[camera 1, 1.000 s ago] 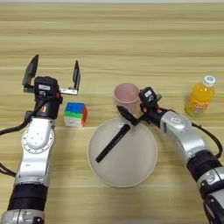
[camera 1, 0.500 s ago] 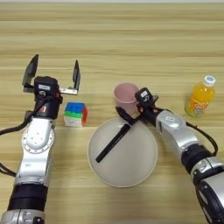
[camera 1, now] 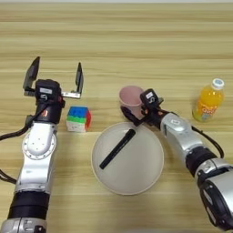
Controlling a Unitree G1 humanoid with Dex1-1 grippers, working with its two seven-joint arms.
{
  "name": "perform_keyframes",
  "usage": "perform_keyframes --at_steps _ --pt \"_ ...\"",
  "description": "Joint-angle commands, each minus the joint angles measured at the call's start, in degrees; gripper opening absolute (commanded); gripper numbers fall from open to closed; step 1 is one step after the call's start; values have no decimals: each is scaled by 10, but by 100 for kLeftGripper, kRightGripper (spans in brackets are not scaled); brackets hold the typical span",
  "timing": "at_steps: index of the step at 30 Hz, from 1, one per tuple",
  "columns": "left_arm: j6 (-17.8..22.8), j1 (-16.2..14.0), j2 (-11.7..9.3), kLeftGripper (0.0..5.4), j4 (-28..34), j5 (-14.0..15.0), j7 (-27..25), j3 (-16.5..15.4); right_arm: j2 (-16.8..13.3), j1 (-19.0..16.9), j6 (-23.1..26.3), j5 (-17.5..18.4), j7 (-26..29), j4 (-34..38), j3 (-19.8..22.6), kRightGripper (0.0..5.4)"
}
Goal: Move the objects on the table
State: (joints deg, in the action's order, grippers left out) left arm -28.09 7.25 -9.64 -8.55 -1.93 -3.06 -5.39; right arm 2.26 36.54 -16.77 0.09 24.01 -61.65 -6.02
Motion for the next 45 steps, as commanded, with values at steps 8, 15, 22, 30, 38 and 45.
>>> perform_keyframes --at_steps 8,15,22,30,38,45 --pt "-4 3 -3 540 -4 -3 1 0 4 16 -17 -6 -2 -10 13 443" --pt "-4 3 -2 540 -3 -4 2 0 -2 6 -29 -1 3 22 20 443" --pt "-3 1 0 540 -3 -5 3 2 -26 -40 -14 12 26 132 25 443" --pt "-2 -1 1 540 -1 -6 3 3 -82 -139 43 29 55 308 28 443" --pt "-3 2 -1 540 -5 -4 0 3 -131 -220 106 49 68 433 38 443" --pt "-4 4 -4 540 -7 -3 -2 2 -157 -265 136 59 67 484 51 443"
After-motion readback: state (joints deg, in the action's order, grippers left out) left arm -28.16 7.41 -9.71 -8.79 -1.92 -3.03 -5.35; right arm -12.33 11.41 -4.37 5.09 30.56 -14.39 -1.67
